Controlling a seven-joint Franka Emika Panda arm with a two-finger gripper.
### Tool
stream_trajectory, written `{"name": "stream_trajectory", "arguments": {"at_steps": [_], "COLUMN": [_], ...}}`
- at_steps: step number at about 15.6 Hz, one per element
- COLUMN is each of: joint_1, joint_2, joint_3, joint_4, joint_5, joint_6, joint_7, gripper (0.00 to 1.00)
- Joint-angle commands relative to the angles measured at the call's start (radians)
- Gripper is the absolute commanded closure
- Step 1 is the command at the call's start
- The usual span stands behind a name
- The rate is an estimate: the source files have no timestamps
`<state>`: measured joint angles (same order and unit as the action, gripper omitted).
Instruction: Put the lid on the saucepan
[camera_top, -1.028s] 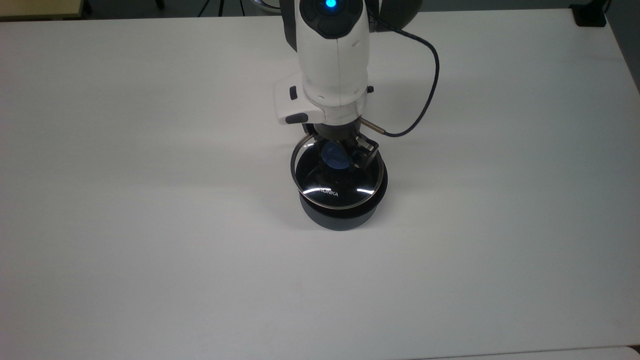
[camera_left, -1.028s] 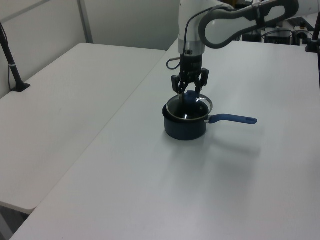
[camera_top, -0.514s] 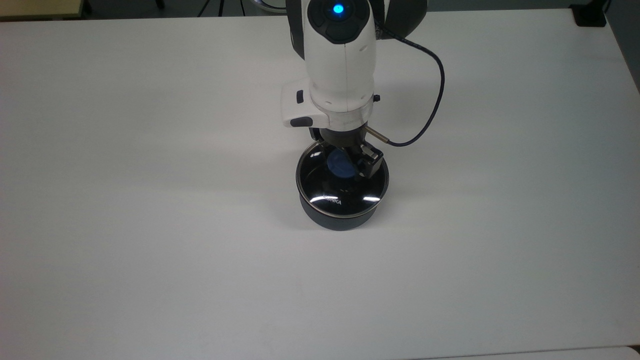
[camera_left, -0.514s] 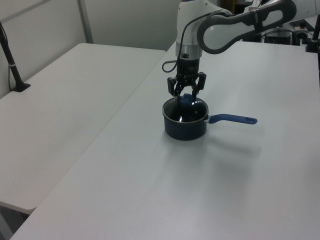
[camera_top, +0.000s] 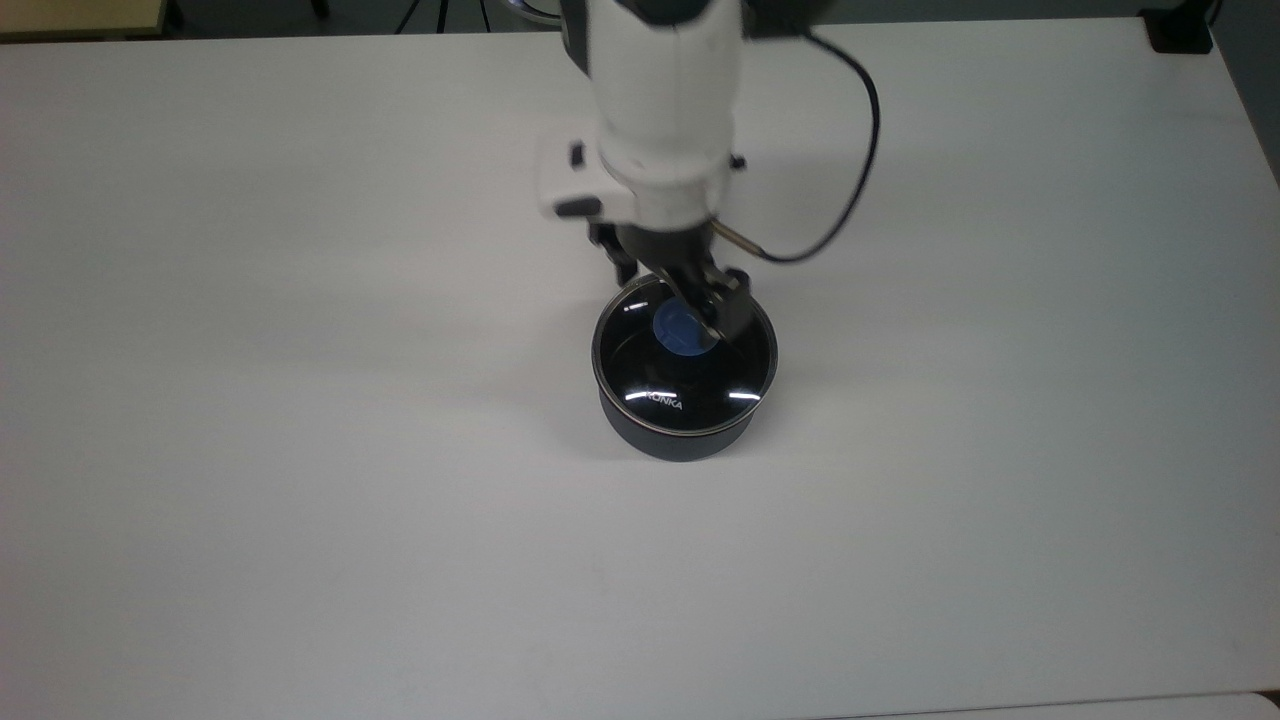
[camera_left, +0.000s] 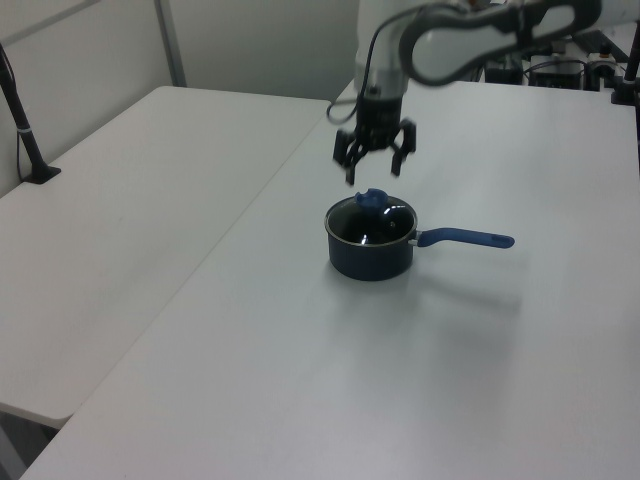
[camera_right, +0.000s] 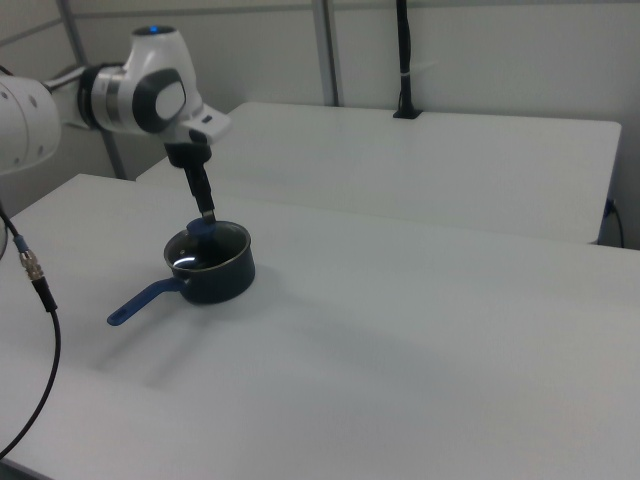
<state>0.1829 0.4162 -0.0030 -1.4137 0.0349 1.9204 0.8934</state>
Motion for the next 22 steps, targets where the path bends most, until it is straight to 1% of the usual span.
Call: {"name": "stream_trajectory", "arguments": {"at_steps": [1,3,4,6,7,9,12,14,15,16,18,22], "joint_1": [-0.048,-0.059,-0.078,-0.120,-0.146,-0.172,-0.180,-0.180,-0.181,-0.181,-0.184,-0.180], "joint_2": [-0.224,-0.334,-0.373,-0.431,-0.457,-0.490,-0.490,-0.487,-0.481,-0.476,-0.474,-0.476], "joint_3": [0.001,-0.006,-0.008,-0.011,-0.012,-0.020,-0.063,-0.065,-0.063,-0.063,-0.063,-0.063], "joint_4": [-0.094,-0.163,-0.177,-0.192,-0.203,-0.214,-0.215,-0.215,-0.215,-0.214,-0.211,-0.209], "joint_5": [-0.018,-0.021,-0.021,-0.021,-0.020,-0.020,-0.020,-0.023,-0.024,-0.024,-0.024,-0.023], "joint_6": [-0.151,-0.242,-0.285,-0.342,-0.353,-0.356,-0.342,-0.324,-0.295,-0.261,-0.213,-0.221], "joint_7": [-0.086,-0.197,-0.227,-0.298,-0.332,-0.399,-0.600,-0.748,-0.798,-0.818,-0.814,-0.812], "gripper": [0.00,0.00,0.00,0.00,0.00,0.00,0.00,0.00,0.00,0.00,0.00,0.00]}}
